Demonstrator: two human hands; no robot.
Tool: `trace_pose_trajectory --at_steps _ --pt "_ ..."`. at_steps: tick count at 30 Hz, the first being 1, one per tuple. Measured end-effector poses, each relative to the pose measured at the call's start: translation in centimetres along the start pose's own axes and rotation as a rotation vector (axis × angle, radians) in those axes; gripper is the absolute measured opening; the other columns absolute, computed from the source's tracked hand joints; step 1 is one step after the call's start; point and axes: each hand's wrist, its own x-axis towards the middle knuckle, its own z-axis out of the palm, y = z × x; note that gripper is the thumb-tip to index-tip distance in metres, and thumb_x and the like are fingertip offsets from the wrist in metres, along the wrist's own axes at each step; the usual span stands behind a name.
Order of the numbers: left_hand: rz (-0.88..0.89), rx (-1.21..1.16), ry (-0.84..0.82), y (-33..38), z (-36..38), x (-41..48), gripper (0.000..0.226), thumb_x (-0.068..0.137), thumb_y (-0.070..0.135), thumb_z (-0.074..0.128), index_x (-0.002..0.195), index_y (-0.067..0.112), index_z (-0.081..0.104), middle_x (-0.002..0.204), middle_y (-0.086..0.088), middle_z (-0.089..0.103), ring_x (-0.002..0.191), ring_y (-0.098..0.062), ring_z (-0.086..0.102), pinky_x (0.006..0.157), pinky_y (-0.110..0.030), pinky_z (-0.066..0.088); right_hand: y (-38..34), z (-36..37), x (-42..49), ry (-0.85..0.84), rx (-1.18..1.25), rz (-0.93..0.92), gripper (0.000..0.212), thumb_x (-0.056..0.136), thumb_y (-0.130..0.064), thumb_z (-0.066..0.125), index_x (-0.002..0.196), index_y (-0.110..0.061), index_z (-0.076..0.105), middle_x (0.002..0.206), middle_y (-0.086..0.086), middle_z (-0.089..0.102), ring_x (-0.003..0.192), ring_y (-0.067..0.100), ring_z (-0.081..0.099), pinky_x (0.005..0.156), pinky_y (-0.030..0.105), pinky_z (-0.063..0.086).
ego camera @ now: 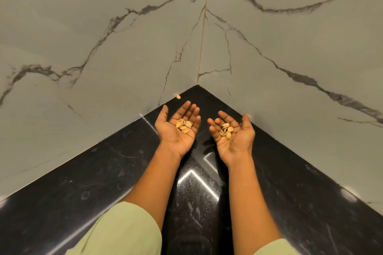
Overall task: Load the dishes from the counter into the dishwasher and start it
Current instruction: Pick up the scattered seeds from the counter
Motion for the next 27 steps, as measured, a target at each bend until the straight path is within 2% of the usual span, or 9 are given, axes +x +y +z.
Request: trace_pose_trajectory --at_steps 3,6,8,11,13,16,20,24,27 --pt "0.093 0.146 0.163 0.4 0.7 0.7 0.045 0.102 0.041 0.041 0.094 0.007 0.07 0.063 -0.002 0.057 0.049 -0.01 0.052 0.042 -0.019 0.04 0.2 0.8 1.1 0.044 -0.122 -0.044 0.064 0.1 -0.057 0.032 0.095 -0.003 0.066 0.064 0.006 0.056 0.055 0.016 0.059 0.041 0.021 0.042" --pt "0.501 0.979 0.41 1.1 1.3 2.1 0.022 0.101 0.029 0.053 0.092 0.019 0.07 0.064 0.003 0.056 0.055 -0.013 0.052 0.055 -0.025 0.041 1.2 2.2 3.1 0.171 -0.602 -0.263 0.041 0.1 -0.043 0.051 0.08 -0.009 0.065 0.055 -0.003 0.045 0.048 0.011 0.042 0.043 0.023 0.03" --pt "0.723 1.574 0.462 1.9 1.0 2.7 0.019 0.1 0.029 0.055 0.111 0.023 0.07 0.095 -0.001 0.07 0.089 -0.022 0.066 0.074 -0.033 0.05 2.0 3.0 4.6 0.164 -1.006 -0.432 0.027 0.1 -0.034 0.054 0.088 -0.013 0.067 0.066 -0.006 0.056 0.066 0.014 0.057 0.06 0.025 0.037" --pt "0.761 1.892 0.537 3.3 -0.5 3.4 0.036 0.102 0.026 0.049 0.137 0.022 0.056 0.123 -0.006 0.067 0.112 -0.028 0.062 0.087 -0.041 0.051 2.7 4.9 6.4 0.034 -1.439 -0.475 0.03 0.099 -0.035 0.054 0.125 -0.021 0.06 0.112 -0.001 0.066 0.111 0.022 0.06 0.08 0.03 0.042" --pt "0.842 1.837 0.507 3.9 -1.5 3.6 0.035 0.103 0.022 0.047 0.135 0.018 0.058 0.12 -0.008 0.069 0.11 -0.029 0.064 0.085 -0.038 0.049 3.1 6.5 7.6 -0.036 -1.684 -0.46 0.038 0.098 -0.038 0.055 0.133 -0.023 0.055 0.124 0.005 0.063 0.116 0.027 0.057 0.08 0.035 0.041" --pt "0.945 1.554 0.476 4.3 -1.8 3.7 0.029 0.1 0.016 0.049 0.122 0.013 0.068 0.111 -0.008 0.072 0.102 -0.025 0.066 0.085 -0.032 0.05 4.5 8.4 8.7 -0.054 -1.954 -0.545 0.031 0.096 -0.04 0.057 0.116 -0.017 0.064 0.111 0.01 0.066 0.101 0.03 0.061 0.07 0.033 0.04" --pt "0.897 1.403 0.425 4.7 -2.2 4.1 0.024 0.097 0.013 0.052 0.112 0.013 0.071 0.099 -0.005 0.073 0.09 -0.021 0.068 0.081 -0.032 0.056 5.8 9.2 9.4 0.051 -1.968 -0.666 0.025 0.096 -0.036 0.059 0.099 -0.012 0.067 0.099 0.01 0.066 0.088 0.028 0.061 0.063 0.032 0.034" --pt "0.82 1.284 0.4 5.3 -2.4 4.1 0.021 0.095 0.008 0.054 0.101 0.02 0.071 0.084 0.006 0.069 0.072 -0.006 0.063 0.072 -0.023 0.054 6.2 9.3 9.0 0.041 -2.014 -0.753 0.022 0.099 -0.029 0.055 0.102 -0.009 0.063 0.098 0.01 0.065 0.086 0.027 0.061 0.063 0.033 0.033" --pt "0.763 1.154 0.362 5.6 -2.7 3.7 0.021 0.097 0.01 0.057 0.087 0.024 0.068 0.069 0.009 0.061 0.054 0.001 0.053 0.058 -0.015 0.047 6.2 8.9 9.3 0.036 -1.962 -0.654 0.019 0.1 -0.023 0.051 0.096 -0.009 0.063 0.09 0.008 0.062 0.079 0.025 0.057 0.063 0.032 0.036"
